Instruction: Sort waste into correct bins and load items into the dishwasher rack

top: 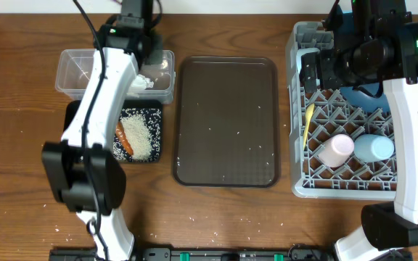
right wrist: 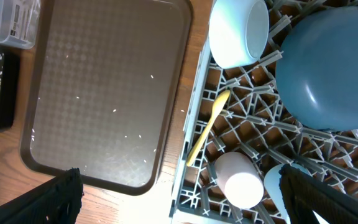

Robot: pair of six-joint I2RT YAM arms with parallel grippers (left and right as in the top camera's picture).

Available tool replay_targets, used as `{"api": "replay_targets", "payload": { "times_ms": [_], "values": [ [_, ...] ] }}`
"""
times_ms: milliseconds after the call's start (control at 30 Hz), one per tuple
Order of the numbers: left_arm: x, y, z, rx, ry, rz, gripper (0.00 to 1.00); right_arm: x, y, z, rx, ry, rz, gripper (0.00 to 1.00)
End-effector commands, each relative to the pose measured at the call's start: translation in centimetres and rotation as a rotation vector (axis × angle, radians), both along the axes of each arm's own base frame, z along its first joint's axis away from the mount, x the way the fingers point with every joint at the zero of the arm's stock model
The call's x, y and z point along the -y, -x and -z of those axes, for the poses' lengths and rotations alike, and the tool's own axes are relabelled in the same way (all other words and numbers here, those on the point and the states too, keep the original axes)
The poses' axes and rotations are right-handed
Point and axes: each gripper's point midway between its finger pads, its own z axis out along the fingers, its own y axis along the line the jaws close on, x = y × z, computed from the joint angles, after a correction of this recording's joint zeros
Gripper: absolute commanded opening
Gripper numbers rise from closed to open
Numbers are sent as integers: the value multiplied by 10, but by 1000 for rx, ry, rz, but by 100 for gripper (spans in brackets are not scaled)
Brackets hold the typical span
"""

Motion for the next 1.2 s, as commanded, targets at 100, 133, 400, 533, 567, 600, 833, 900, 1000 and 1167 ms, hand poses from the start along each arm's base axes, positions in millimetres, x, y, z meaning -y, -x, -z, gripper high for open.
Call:
{"api": "replay_targets", "payload": {
  "times_ms": [100, 133, 400, 533, 567, 600, 833, 900, 1000, 1167],
  "values": [
    [-38, 1, 54, -119, -31, -101, 26, 2, -1, -3, 15, 5, 2, 99],
    [-38, 1, 54, -118, -31, -101, 36, 2, -1, -3, 15, 5, 2, 99],
    [-35, 5, 4, -22, -20, -96, 61, 2, -1, -3, 15, 5, 2, 99],
    [-36, 25, -49, 59, -9, -98, 76, 3, -2, -8, 42, 8, 5, 96],
    [-37, 34, -63, 76, 0, -109, 80, 4, -1, -14, 63, 3, 5, 95],
    [-38, 44, -77, 92, 9, -119, 83, 4, 1, -21, 86, -1, 6, 95],
    [-43, 115, -139, 133, 15, -121, 89, 14, 48, -86, 287, -28, 13, 99],
    [-44, 124, -152, 171, 20, -121, 89, 22, 71, -100, 327, -19, 25, 99],
    [-44, 135, -170, 221, 27, -121, 90, 26, 111, -118, 379, -57, 35, 99],
    [-45, 139, -177, 241, 29, -121, 91, 28, 151, -143, 481, -121, 44, 99]
  ]
}}
